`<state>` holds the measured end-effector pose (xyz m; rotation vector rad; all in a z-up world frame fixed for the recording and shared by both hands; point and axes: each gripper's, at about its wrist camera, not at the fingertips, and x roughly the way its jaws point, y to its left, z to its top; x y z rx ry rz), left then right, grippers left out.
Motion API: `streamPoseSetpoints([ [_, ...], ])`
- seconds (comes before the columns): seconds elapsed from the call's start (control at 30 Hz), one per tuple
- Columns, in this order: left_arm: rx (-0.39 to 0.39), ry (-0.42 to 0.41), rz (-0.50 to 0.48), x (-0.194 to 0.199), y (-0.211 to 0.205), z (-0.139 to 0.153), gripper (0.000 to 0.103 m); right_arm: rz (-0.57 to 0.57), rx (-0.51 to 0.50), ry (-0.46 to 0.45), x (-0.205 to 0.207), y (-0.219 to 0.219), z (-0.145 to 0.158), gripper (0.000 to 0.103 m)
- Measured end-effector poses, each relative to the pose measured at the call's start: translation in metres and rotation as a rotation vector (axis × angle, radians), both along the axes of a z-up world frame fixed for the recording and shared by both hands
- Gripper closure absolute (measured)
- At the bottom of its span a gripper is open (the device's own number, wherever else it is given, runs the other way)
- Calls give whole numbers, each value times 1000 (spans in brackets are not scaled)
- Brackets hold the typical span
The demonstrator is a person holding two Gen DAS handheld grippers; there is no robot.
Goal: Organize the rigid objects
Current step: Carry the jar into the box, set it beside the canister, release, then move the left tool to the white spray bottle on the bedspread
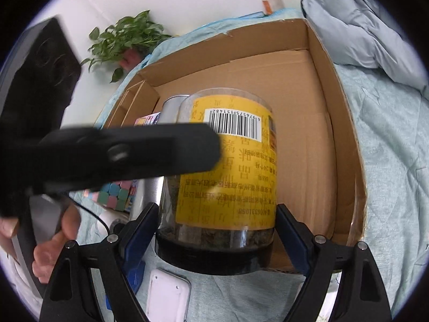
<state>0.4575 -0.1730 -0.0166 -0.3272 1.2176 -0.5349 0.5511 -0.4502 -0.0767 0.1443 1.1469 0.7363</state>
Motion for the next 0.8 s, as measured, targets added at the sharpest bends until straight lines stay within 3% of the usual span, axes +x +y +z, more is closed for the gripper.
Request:
streamPoseSetpoints([
  [0.13,50,-78,46,-24,17,14,15,-9,-41,-24,-9,-3,7,14],
  [0.2,49,-163,81,-47,33,28,15,-15,-77,-127,-25,-11,23,8],
  [0.27,94,-278,139,-77,52,44,14,-55,-120,-238,-44,-22,37,0],
  [0.33,152,-405,202,-114,67,58,1,-102,-174,-345,-69,-34,45,0],
  [0.43,256,-552,291,-169,84,66,0,-152,-237,-465,-101,-41,45,0],
  [0.53,323,-608,326,-210,95,65,0,-168,-114,-425,-118,-51,41,0],
  [0.6,341,-618,340,-234,103,63,1,-158,-86,-409,-127,-50,38,1],
  [0.63,334,-623,346,-244,107,62,5,-152,-100,-421,-133,-48,35,9],
  [0.67,310,-631,342,-256,113,62,33,-148,-106,-435,-142,-45,37,21],
  [0.7,285,-620,325,-263,116,61,84,-145,-127,-444,-147,-42,35,53],
  [0.73,273,-586,308,-268,118,59,103,-151,-148,-443,-150,-39,37,63],
  [0.8,286,-546,322,-278,125,58,102,-151,-125,-436,-155,-40,36,59],
])
